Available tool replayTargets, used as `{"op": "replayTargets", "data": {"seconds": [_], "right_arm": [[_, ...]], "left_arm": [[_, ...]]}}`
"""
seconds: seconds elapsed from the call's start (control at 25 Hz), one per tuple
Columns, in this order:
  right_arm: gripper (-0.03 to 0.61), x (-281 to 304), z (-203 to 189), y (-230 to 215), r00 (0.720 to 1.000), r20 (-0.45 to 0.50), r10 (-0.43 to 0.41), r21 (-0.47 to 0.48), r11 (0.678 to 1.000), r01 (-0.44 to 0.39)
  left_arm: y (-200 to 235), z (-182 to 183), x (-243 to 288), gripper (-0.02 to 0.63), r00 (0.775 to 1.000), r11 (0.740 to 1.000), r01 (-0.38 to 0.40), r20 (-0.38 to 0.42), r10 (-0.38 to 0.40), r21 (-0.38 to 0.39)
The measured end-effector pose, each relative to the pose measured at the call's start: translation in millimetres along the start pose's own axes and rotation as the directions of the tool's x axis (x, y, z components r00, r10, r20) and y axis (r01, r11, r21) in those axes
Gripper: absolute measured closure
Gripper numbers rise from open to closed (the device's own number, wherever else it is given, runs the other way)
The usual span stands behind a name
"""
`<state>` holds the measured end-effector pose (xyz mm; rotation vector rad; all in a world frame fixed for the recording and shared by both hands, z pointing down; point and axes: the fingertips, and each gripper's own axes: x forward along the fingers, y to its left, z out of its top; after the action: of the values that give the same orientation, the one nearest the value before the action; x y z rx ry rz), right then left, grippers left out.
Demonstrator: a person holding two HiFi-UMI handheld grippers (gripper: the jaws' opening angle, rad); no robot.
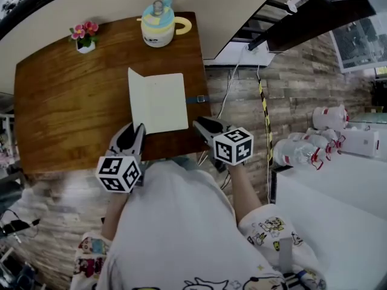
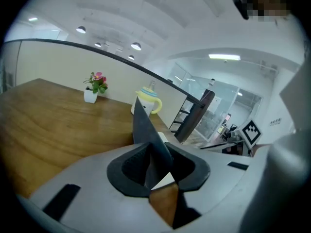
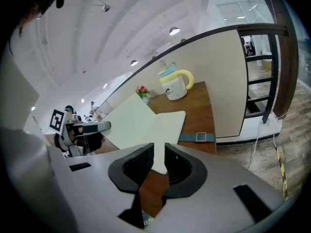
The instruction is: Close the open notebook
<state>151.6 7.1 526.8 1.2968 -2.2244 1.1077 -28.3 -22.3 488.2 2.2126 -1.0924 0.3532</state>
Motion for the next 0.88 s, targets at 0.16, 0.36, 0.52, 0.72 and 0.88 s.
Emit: {"op": "replayTargets", "data": {"seconds": [0.16, 0.36, 0.52, 0.72, 0.88], "right_arm": [[0.520, -9.3, 0.9, -1.3, 1.000, 0.018, -0.007, 0.011, 1.000, 0.007], [0.523, -21.2, -1.8, -5.9, 0.999, 0.034, -0.024, 0.038, 0.999, 0.023], [0.525, -30.3, -8.1, -12.4, 0.998, 0.045, -0.041, 0.059, 0.998, 0.038], [0.526, -39.7, -14.2, -20.7, 0.997, 0.055, -0.056, 0.082, 0.995, 0.052], [0.526, -47.5, -19.1, -28.8, 0.996, 0.058, -0.069, 0.097, 0.993, 0.063]], "left_arm": [[-14.1, -5.8, 11.5, 0.509, 0.999, 0.993, 0.013, -0.053, -0.007, 0.115], [-32.8, -12.1, 26.1, 0.461, 0.995, 0.975, 0.033, -0.097, -0.012, 0.221], [-45.3, -19.7, 38.7, 0.419, 0.992, 0.954, 0.048, -0.125, -0.012, 0.295], [-60.5, -27.5, 55.3, 0.370, 0.989, 0.935, 0.060, -0.148, -0.008, 0.349], [-68.8, -36.6, 69.6, 0.329, 0.984, 0.919, 0.063, -0.180, 0.009, 0.389]]}}
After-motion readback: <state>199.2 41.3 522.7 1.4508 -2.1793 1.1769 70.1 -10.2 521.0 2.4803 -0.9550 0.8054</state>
